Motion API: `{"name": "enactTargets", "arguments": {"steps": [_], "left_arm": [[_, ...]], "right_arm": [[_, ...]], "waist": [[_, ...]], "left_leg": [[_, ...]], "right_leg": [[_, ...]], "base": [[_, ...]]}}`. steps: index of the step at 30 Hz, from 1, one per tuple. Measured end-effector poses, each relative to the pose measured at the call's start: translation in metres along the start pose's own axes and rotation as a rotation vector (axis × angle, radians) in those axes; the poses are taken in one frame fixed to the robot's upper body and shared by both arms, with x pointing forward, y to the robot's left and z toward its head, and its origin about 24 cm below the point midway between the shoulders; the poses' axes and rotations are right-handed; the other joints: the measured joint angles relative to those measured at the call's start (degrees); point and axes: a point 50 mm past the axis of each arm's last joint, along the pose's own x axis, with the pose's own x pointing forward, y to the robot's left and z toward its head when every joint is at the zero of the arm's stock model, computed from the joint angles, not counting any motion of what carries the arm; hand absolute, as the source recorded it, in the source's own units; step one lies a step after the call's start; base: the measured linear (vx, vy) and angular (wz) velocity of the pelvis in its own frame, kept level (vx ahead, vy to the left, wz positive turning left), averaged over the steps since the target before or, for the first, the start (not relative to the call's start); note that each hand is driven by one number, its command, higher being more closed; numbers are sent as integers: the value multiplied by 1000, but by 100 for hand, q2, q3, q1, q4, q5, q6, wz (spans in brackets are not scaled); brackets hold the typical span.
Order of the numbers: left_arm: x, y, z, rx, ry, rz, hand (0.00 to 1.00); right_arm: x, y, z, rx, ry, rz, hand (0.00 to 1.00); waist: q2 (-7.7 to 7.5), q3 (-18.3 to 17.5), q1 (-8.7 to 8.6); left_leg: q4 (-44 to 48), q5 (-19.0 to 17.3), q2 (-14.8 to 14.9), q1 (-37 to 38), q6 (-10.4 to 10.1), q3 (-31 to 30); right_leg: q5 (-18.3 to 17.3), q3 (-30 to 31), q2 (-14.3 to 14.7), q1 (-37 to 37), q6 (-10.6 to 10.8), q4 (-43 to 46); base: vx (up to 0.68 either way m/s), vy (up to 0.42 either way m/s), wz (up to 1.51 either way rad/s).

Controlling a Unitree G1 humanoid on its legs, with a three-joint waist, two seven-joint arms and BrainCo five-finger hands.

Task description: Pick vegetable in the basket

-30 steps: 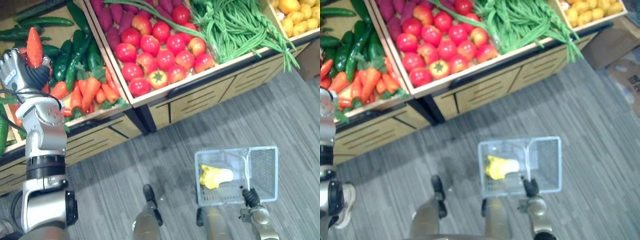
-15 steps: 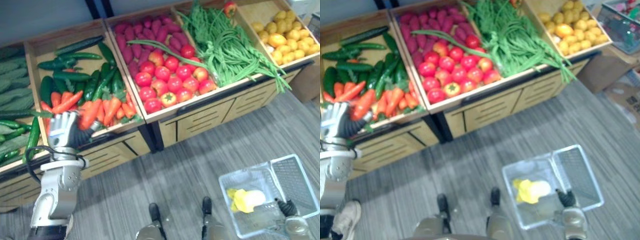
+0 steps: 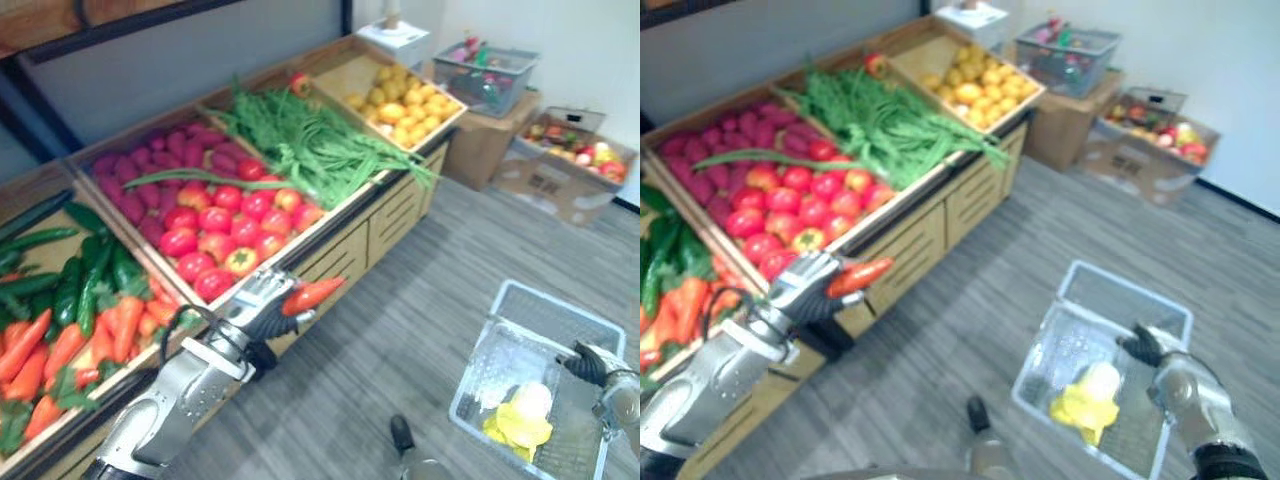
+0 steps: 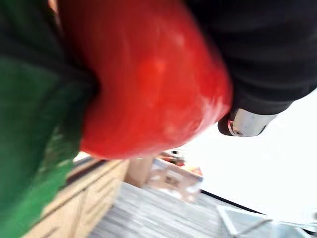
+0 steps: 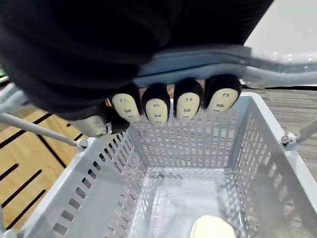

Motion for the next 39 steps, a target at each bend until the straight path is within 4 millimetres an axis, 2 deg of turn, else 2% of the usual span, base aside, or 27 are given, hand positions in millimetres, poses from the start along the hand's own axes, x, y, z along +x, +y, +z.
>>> {"name": "enactTargets", "arguments": {"steps": [1,2,7,10,11,13,18,22,27,32,39], "left_arm": [[3,-1,6,-11,-31,-5,100],[11,-2,20,-23,-110,-12,100],[28,-10,51,-100,-286,-49,100],[31,-19,65,-137,-349,-83,100],[32,-21,69,-146,-364,-91,100],[34,-27,81,-214,-409,-111,100],[36,-34,103,-278,-529,-172,100],[34,-36,120,-342,-613,-198,100],[33,-36,134,-400,-670,-210,100],[32,-41,147,-445,-710,-225,100],[33,-45,159,-440,-741,-215,100]], "right_arm": [[0,-3,5,-33,-30,1,100],[0,-8,17,-96,-98,8,100],[-3,-24,46,-211,-264,-6,100],[2,-34,68,-277,-351,-12,100],[3,-36,73,-292,-369,-16,100],[6,-51,95,-353,-456,-49,100],[9,-76,129,-414,-577,-128,100],[11,-83,138,-455,-607,-143,100],[11,-105,150,-460,-618,-234,100],[4,-114,165,-467,-672,-284,100],[-11,-108,197,-465,-828,-299,100]], "waist": [[18,-10,-2],[78,-50,-2],[248,-156,-31],[264,-165,-44],[264,-165,-61],[265,-166,-136],[304,-187,-150],[396,-244,-151],[405,-246,-139],[406,-245,-140],[407,-244,-152]], "left_leg": [[161,-100,77,4,-14,105],[539,-335,273,11,-81,280],[1336,-811,765,104,-219,684],[1630,-984,936,198,-265,885],[1678,-1012,954,204,-265,901],[1849,-1123,1014,235,-268,1018],[2174,-1306,1150,244,-288,1198],[2296,-1377,1212,168,-315,1201],[2409,-1389,1275,73,-315,1209],[2416,-1389,1288,70,-314,1199],[2416,-1389,1292,69,-315,1199]], "right_leg": [[15,71,29,0,-20,27],[24,228,142,26,-32,49],[26,480,442,69,-34,128],[26,586,571,67,-35,218],[26,600,581,69,-35,226],[23,701,635,38,-36,301],[21,835,726,-52,-37,415],[20,834,746,-127,-37,462],[21,824,767,-230,-37,524],[22,810,769,-225,-38,532],[22,804,769,-225,-38,532]], "base": [[34,-65,-78],[32,-60,-61],[42,-17,-47],[-5,32,-34],[-28,36,-22],[-32,41,-24],[-26,31,-21],[-1,13,-2],[0,0,0],[3,4,1],[4,10,0]]}}
